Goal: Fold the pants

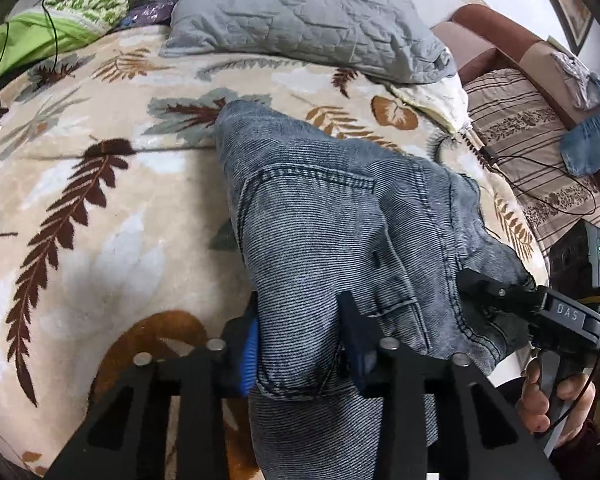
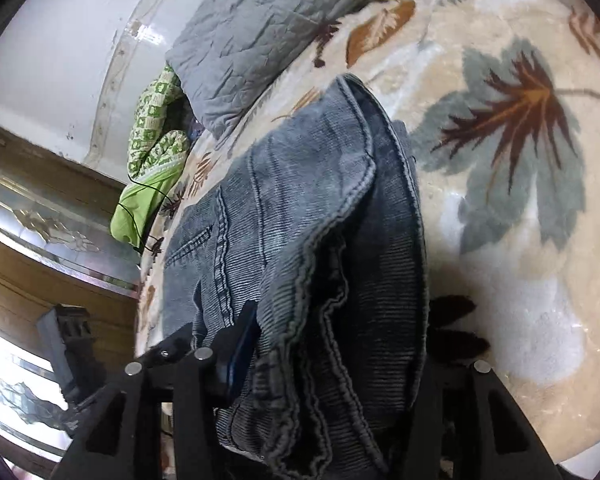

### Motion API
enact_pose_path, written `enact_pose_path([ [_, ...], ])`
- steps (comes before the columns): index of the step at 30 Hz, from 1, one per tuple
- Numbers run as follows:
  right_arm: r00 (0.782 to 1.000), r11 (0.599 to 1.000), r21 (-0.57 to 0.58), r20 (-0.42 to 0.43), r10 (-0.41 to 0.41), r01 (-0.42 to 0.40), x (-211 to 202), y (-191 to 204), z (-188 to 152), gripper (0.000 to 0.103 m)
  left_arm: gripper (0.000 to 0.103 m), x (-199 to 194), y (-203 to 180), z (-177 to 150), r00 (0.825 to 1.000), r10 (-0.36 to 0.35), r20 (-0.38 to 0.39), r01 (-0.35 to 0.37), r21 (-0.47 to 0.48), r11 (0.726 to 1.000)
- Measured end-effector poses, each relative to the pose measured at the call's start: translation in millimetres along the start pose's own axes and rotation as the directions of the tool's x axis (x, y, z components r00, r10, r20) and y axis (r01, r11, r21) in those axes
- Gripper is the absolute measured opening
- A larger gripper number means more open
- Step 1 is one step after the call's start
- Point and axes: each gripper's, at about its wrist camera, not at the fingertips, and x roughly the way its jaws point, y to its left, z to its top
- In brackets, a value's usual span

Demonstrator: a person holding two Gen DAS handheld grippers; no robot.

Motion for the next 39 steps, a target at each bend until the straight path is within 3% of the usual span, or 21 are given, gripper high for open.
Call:
enact_pose_path([
  [4,0.996,0.988,-0.147,0.078,-0.04,0.051,-9,28,-6,0.044,0.026,-11,-6,1,0.999,0.006,0.036,-0.007,0.019,1.0],
  [12,0.987,0.971,-0.237,0.162,0.024,0.015,-22,58,-3,0.041,0.025,-50,-12,20,0.992,0.046,0.118,-0.055,0.075,0.996],
  [21,0.967,0.946,-0.323,0.233,0.107,-0.027,-5,109,33,0.041,0.025,-77,3,75,0.966,0.133,0.222,-0.161,0.112,0.98],
  [26,0.954,0.933,-0.359,0.273,0.127,-0.021,15,123,64,0.041,0.025,-69,17,107,0.95,0.169,0.263,-0.203,0.109,0.973],
  [30,0.964,0.936,-0.351,0.247,0.099,-0.007,48,124,83,0.041,0.025,-45,24,118,0.937,0.228,0.264,-0.261,0.096,0.961],
  [34,0.981,0.95,-0.311,0.184,0.058,0.002,82,115,90,0.041,0.025,-12,44,119,0.934,0.276,0.227,-0.298,0.067,0.952],
  [36,0.991,0.959,-0.281,0.136,-0.001,0.039,104,107,90,0.041,0.026,10,57,117,0.939,0.296,0.178,-0.31,0.058,0.949],
  [37,0.994,0.961,-0.271,0.103,-0.036,0.063,116,102,90,0.043,0.031,22,63,116,0.937,0.318,0.145,-0.328,0.05,0.943],
  [39,0.99,0.957,-0.255,0.053,-0.129,0.138,139,91,90,0.065,0.041,43,75,111,0.926,0.365,0.1,-0.37,0.038,0.928],
])
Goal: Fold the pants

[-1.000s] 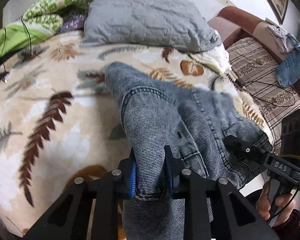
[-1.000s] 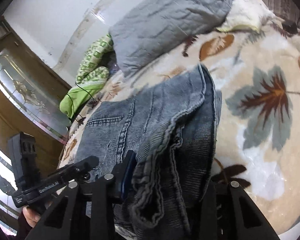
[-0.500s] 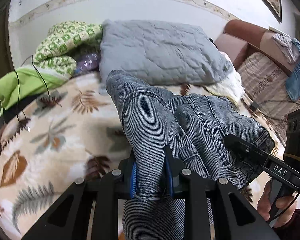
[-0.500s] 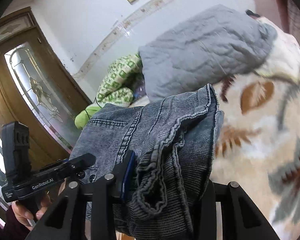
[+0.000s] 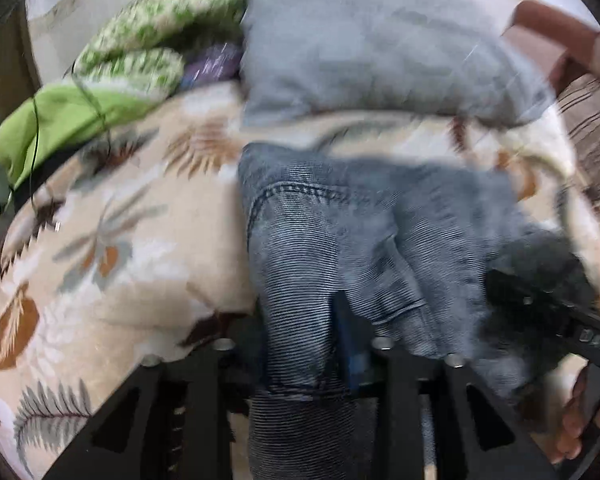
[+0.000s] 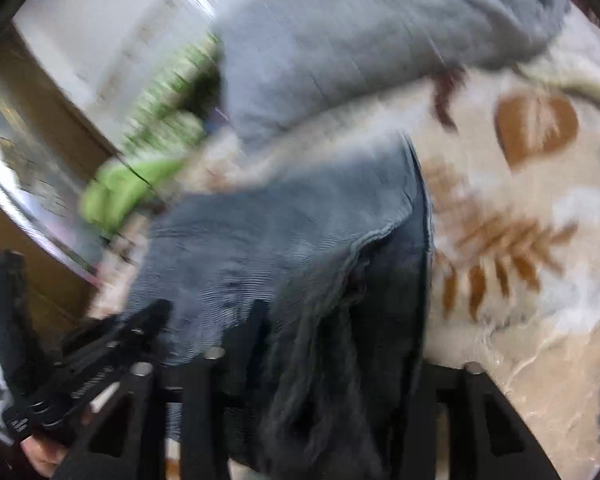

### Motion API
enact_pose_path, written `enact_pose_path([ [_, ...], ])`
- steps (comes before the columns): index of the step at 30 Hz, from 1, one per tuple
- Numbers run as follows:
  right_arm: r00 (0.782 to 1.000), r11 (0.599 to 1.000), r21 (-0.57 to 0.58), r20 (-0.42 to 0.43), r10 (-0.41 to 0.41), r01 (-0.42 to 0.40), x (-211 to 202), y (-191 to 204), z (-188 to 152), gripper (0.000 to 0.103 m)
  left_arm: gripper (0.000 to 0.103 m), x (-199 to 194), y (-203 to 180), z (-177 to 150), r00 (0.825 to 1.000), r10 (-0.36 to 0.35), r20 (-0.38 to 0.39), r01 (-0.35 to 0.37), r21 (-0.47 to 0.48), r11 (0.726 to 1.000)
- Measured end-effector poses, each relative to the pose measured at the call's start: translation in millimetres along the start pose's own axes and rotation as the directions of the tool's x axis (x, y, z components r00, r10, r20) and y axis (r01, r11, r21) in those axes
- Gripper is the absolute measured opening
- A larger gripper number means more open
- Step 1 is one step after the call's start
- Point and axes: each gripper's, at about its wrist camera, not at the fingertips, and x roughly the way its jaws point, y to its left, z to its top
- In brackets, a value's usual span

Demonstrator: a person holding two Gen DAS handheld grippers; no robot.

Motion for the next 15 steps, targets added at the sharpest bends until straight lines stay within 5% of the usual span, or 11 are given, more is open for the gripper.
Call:
enact_pose_path([
  [8,1.0,0.998,0.057,0.015,-0.007,0.006,-13,-10,7,0.071,0.05,-41,-2,-8,0.992,0.081,0.1,-0.088,0.068,0.994],
  [12,0.986,0.998,0.059,0.165,-0.019,0.009,-61,-6,4,0.071,0.076,-90,8,-15,0.972,0.126,0.197,-0.135,0.033,0.99],
  [15,0.95,1.0,0.003,0.312,-0.009,0.009,-107,2,-8,0.071,0.083,-132,15,-23,0.95,0.166,0.264,-0.171,-0.003,0.985],
])
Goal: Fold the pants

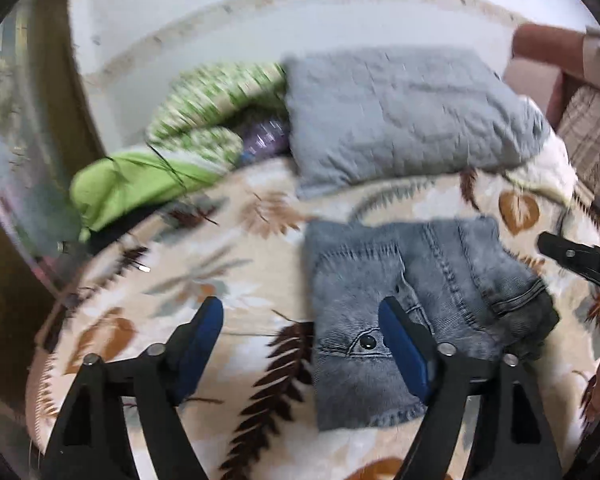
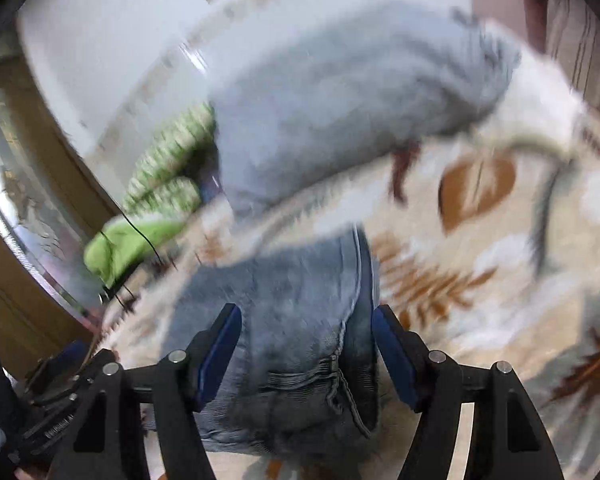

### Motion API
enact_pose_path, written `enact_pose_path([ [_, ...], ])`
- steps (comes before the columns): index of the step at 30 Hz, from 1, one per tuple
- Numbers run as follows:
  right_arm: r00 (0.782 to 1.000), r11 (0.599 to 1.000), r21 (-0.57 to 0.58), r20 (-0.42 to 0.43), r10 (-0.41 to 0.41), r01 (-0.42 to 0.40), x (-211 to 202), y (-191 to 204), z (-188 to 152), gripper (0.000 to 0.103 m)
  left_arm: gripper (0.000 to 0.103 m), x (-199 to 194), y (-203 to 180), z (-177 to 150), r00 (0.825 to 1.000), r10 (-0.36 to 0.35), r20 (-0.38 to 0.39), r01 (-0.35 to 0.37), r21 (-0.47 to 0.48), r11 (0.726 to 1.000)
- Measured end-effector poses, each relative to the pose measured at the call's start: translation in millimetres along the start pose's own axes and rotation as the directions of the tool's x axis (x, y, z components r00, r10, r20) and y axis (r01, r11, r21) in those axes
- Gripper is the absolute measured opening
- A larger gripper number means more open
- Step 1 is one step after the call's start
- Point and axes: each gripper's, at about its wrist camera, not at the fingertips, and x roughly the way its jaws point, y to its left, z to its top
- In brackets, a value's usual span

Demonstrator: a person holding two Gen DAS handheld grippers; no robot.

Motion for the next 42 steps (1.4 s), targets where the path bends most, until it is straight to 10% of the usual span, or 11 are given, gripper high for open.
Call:
enact_pose_path([
  [7,0.969,0.965,-0.255,0.246,-0.005,0.07,-93,63,-20,0.071,0.085,-77,8,6,0.993,0.068,0.094,-0.064,-0.042,0.997],
  [25,0.948,0.875,-0.461,0.318,0.01,0.145,-277,204,-48,0.076,0.103,-253,57,17,0.942,0.134,0.309,-0.107,-0.103,0.989],
  [42,0.949,0.892,-0.434,0.315,0.018,0.127,-310,235,-36,0.079,0.103,-310,99,17,0.913,0.18,0.367,-0.12,-0.181,0.976],
])
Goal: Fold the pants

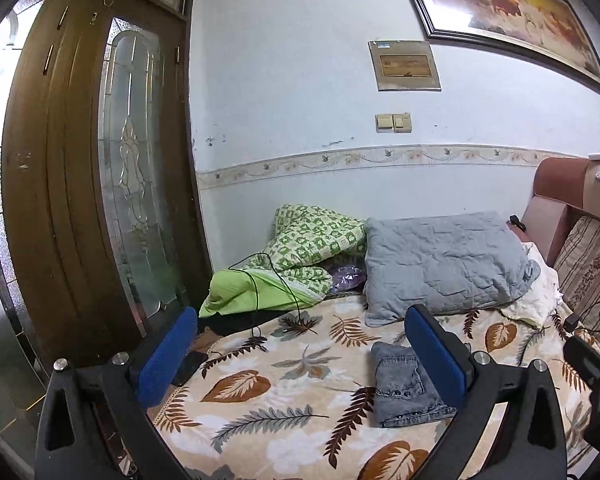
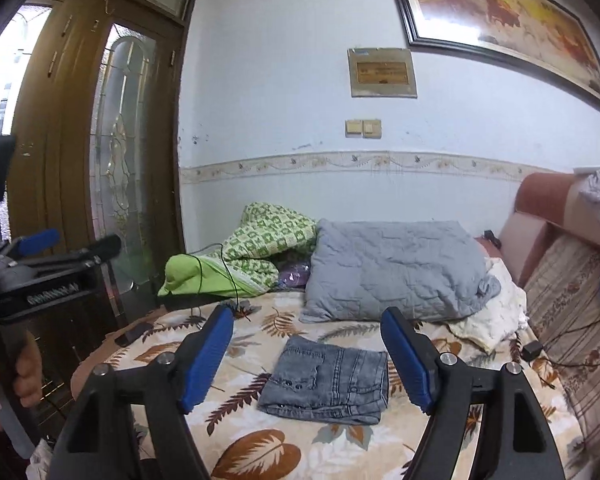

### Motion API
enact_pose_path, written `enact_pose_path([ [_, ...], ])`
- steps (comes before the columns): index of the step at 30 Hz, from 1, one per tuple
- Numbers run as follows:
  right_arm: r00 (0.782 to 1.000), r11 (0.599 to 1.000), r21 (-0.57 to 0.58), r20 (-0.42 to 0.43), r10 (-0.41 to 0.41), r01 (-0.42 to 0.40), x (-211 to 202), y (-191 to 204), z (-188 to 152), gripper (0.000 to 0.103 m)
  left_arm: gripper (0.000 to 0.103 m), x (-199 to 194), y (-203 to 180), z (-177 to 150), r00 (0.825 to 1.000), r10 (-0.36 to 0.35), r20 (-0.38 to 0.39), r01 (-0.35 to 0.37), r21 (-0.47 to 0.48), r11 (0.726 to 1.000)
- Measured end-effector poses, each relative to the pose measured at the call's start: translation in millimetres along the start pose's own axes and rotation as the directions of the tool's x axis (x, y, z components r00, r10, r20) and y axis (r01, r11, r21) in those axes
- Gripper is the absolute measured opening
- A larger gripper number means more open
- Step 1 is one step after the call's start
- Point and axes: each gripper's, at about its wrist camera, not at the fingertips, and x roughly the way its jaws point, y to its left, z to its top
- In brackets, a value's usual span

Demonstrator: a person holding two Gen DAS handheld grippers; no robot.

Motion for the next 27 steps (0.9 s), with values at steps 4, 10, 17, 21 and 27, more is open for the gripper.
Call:
enact_pose_path([
  [4,1.0,1.0,0.014,-0.022,-0.004,0.004,11,3,-3,0.079,0.103,6,3,-3,1.0,-0.005,-0.016,0.005,0.011,1.0],
  [10,0.999,1.0,-0.013,-0.052,0.01,-0.01,28,13,-4,0.079,0.103,20,11,-8,0.998,-0.002,-0.055,0.002,0.008,1.0],
  [17,0.998,1.0,0.017,-0.054,0.018,-0.017,40,10,-7,0.079,0.103,27,20,-21,0.993,0.002,-0.118,0.005,0.059,0.998],
  [21,0.997,0.999,0.039,-0.08,0.012,-0.009,54,10,-12,0.079,0.103,26,28,-29,0.988,0.017,-0.15,-0.004,0.084,0.996],
  [27,0.993,0.998,0.054,-0.111,0.033,-0.027,63,14,-18,0.079,0.103,36,37,-44,0.972,0.008,-0.235,0.006,0.062,0.998],
])
